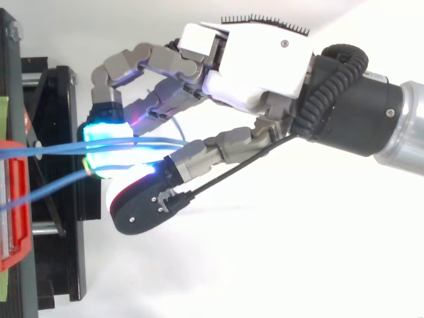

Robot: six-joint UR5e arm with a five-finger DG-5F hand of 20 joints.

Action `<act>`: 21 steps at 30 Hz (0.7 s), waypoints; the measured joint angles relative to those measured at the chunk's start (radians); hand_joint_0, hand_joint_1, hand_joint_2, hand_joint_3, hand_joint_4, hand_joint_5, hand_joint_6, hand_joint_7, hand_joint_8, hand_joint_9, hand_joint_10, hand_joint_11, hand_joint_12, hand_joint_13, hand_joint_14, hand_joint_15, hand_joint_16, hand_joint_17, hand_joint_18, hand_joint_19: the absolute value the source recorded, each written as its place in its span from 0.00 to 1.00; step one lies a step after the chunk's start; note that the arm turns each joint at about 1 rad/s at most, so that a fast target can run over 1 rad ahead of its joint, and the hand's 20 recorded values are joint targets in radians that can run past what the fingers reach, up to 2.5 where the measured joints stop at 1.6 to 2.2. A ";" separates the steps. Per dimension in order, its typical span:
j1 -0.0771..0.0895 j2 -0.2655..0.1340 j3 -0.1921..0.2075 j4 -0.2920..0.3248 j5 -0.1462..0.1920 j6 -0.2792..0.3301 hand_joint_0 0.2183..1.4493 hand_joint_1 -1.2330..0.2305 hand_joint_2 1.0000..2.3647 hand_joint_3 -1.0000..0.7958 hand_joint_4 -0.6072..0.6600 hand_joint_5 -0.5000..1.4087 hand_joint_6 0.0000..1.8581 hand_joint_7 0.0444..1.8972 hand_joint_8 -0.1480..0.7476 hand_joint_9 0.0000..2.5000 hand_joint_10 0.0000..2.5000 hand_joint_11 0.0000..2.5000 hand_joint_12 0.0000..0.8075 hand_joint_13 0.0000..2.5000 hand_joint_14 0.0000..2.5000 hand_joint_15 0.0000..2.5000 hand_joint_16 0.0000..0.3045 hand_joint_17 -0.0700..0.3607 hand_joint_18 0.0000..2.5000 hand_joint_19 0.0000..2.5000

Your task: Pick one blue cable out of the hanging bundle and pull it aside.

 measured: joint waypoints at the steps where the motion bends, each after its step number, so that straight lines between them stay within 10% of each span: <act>1: 0.000 0.000 0.000 0.000 0.000 0.000 0.21 0.23 0.00 0.28 0.51 0.20 0.48 0.58 0.44 0.36 0.00 0.16 0.48 0.32 0.00 0.13 0.15 0.40 0.29 0.11; 14: -0.003 0.000 0.003 0.000 -0.001 0.000 0.23 0.46 0.00 0.28 0.53 0.20 0.46 0.58 0.47 0.37 0.01 0.17 0.48 0.32 0.00 0.14 0.16 0.41 0.28 0.13; 21: -0.003 0.000 0.004 0.000 -0.002 0.000 0.29 0.36 0.02 0.43 0.52 0.18 0.47 0.63 0.46 0.34 0.01 0.17 0.48 0.30 0.01 0.14 0.15 0.41 0.26 0.15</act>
